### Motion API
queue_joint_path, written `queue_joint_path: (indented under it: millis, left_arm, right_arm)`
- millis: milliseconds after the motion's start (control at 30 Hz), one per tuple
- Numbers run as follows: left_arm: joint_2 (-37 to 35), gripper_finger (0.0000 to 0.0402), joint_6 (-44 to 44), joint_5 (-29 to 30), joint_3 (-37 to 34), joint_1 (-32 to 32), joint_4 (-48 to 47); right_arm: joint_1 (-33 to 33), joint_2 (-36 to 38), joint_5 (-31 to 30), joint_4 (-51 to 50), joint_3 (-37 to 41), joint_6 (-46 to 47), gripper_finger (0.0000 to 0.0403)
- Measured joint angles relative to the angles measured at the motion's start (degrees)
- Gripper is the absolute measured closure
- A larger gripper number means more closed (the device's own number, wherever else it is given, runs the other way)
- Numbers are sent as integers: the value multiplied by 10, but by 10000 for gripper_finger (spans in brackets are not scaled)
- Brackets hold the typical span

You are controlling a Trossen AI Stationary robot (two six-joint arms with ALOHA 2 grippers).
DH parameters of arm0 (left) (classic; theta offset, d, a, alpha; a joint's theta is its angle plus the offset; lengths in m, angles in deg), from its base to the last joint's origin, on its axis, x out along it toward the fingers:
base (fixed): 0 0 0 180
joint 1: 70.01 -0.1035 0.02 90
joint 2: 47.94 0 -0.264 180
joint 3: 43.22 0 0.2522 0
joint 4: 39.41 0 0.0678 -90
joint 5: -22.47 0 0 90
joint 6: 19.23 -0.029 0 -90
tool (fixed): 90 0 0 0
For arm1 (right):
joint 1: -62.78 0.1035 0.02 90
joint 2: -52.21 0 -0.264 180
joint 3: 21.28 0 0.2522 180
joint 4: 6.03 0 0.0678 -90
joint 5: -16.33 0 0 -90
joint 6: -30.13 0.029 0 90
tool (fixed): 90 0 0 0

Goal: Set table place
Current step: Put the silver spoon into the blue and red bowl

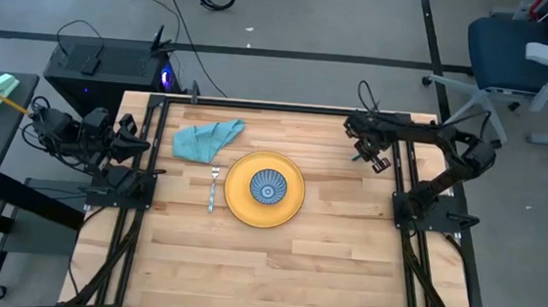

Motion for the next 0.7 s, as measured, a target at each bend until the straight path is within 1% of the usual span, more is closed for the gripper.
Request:
queue_joint_path:
  millis: [100,267,400,500,600,700]
  left_arm:
    - [0,361,0,0,0,0,0]
    - [0,366,0,0,0,0,0]
    - [0,372,0,0,0,0,0]
    - [0,374,0,0,0,0,0]
    - [0,370,0,0,0,0,0]
    - [0,365,0,0,0,0,0]
  right_arm:
    - [22,7,22,10,-1,-25,396]
    - [63,19,58,0,1,-72,399]
    - [118,27,96,-16,0,-117,400]
    - [164,29,125,-66,-10,-157,400]
    - [208,29,170,-136,-24,-213,401]
    - [255,29,176,-206,-38,-203,401]
